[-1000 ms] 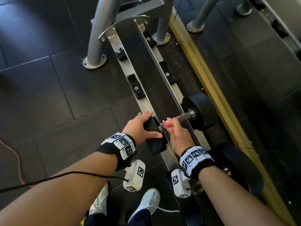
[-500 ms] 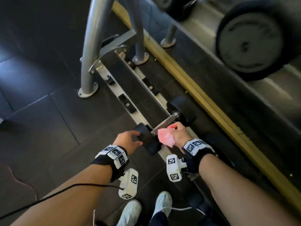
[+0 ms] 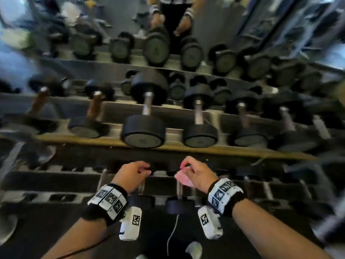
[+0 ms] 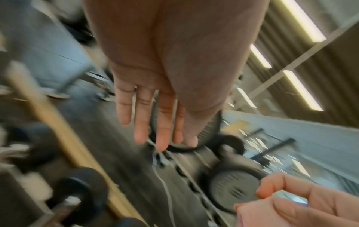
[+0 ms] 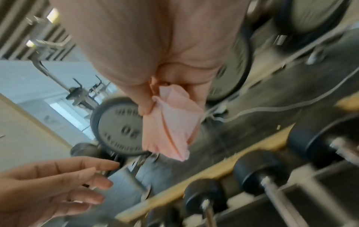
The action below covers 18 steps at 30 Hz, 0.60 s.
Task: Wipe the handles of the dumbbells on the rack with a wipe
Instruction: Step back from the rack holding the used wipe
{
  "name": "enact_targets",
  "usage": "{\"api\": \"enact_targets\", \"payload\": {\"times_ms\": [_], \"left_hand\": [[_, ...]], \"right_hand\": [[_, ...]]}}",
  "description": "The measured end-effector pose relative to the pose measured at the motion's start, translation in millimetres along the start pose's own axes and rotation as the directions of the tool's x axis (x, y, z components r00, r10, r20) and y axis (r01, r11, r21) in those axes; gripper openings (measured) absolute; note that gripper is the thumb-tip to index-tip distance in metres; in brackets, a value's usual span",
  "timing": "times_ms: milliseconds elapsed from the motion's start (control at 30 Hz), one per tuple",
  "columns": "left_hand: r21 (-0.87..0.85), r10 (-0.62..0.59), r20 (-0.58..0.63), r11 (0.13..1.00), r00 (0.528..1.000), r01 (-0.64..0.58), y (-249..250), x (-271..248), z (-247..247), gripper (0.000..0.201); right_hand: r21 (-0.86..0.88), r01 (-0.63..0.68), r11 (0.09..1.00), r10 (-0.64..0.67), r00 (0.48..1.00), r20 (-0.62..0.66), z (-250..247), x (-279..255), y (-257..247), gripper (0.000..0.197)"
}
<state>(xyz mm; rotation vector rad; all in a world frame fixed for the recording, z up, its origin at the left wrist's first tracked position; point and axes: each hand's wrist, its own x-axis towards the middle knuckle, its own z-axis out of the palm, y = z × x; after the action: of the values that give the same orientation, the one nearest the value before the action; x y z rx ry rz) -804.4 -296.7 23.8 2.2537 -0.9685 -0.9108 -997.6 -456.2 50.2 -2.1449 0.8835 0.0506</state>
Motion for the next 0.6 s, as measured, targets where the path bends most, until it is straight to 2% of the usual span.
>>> {"api": "enact_targets", "payload": {"times_ms": [133, 200, 267, 367, 500, 567, 600], "left_hand": [[0.072, 0.238, 0.172, 0.965, 0.956, -0.253, 104.1, -8.4, 59.6, 0.023], [0.072, 0.332, 0.250, 0.930, 0.910, -0.359, 153.5, -15.5, 98.9, 0.020], [0.099, 0.427, 0.330, 0.871, 0.842, -0.481, 201.7, -24.6, 141.0, 0.019], [0.097, 0.533, 0.420, 0.779, 0.735, -0.620, 272.2, -41.7, 206.3, 0.016], [0.094, 0.592, 0.516, 0.679, 0.619, -0.728, 354.5, -56.5, 302.0, 0.015], [0.053, 0.587, 0.549, 0.686, 0.594, -0.726, 393.7, -61.9, 351.8, 0.015], [0.038, 0.583, 0.562, 0.690, 0.587, -0.723, 412.7, -64.8, 376.2, 0.015]], "right_hand": [[0.030, -0.082, 0.996, 0.087, 0.973, -0.215, -81.0, -116.8, 62.6, 0.006], [0.095, -0.161, 0.982, 0.184, 0.924, -0.335, -109.1, -181.3, 104.7, 0.012], [0.136, -0.233, 0.963, 0.270, 0.853, -0.448, -129.3, -245.1, 146.2, 0.014], [0.188, -0.347, 0.919, 0.385, 0.685, -0.618, -151.3, -336.0, 203.7, 0.023], [0.302, -0.436, 0.848, 0.495, 0.445, -0.747, -179.4, -435.4, 286.8, 0.010], [0.443, -0.385, 0.810, 0.570, 0.334, -0.751, -194.2, -477.6, 333.3, 0.016], [0.508, -0.335, 0.793, 0.601, 0.297, -0.742, -202.3, -497.1, 357.1, 0.017]]}}
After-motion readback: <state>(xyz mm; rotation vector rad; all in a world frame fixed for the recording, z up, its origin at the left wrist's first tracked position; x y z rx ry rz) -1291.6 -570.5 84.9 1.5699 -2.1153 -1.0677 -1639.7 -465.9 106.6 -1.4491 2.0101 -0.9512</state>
